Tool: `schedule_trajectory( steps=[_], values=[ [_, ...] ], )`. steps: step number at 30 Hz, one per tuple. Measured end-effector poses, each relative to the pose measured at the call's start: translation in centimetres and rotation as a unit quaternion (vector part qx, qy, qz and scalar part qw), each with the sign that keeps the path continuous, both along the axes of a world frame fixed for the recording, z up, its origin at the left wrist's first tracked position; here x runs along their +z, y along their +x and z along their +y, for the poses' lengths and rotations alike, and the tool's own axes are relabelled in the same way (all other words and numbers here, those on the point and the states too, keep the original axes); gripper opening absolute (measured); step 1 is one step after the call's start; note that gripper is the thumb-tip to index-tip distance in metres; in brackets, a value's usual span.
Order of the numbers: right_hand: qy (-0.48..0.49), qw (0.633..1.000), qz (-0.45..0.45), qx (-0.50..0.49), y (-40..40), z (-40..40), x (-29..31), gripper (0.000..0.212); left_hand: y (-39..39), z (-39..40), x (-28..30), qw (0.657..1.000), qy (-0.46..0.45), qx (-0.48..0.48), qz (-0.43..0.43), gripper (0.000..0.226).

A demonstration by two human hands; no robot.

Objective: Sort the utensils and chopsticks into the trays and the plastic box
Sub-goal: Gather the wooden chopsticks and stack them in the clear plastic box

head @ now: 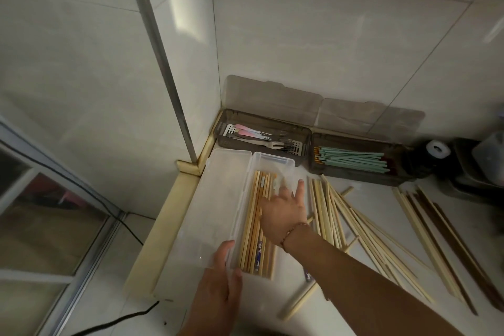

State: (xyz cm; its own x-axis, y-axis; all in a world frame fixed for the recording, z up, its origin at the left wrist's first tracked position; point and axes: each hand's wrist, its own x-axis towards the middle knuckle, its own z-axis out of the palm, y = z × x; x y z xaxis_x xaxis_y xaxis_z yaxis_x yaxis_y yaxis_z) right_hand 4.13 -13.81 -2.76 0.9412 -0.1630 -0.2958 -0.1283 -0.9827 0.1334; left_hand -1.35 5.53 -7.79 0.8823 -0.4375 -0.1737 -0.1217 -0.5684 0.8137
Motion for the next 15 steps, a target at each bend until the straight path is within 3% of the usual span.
schedule_trajectory(
  steps=[2,4,6,9,15],
  values=[
    [0.103,0.989,-0.102,-0.020,-0.6,-1.1,0.6,0.024,0.0,0.0,0.0,1.000,0.002,0.003,0.000,0.048],
    [0.226,0.947,-0.226,-0.033,-2.1,-2.9,1.4,0.023,0.0,0.0,0.0,1.000,-0.003,0.002,0.004,0.053],
    [0.258,0.915,-0.308,-0.039,-4.4,-5.2,1.6,0.019,0.0,0.0,-0.1,1.000,-0.011,0.001,0.006,0.056],
    [0.219,0.926,-0.300,-0.058,-9.1,-8.0,0.1,0.017,-0.1,0.0,-0.2,1.000,-0.007,0.001,0.001,0.056],
    [0.181,0.958,-0.218,0.043,-15.9,-9.0,-3.2,0.033,-0.2,0.2,-1.0,1.000,-0.008,0.003,-0.005,0.048]
  ],
)
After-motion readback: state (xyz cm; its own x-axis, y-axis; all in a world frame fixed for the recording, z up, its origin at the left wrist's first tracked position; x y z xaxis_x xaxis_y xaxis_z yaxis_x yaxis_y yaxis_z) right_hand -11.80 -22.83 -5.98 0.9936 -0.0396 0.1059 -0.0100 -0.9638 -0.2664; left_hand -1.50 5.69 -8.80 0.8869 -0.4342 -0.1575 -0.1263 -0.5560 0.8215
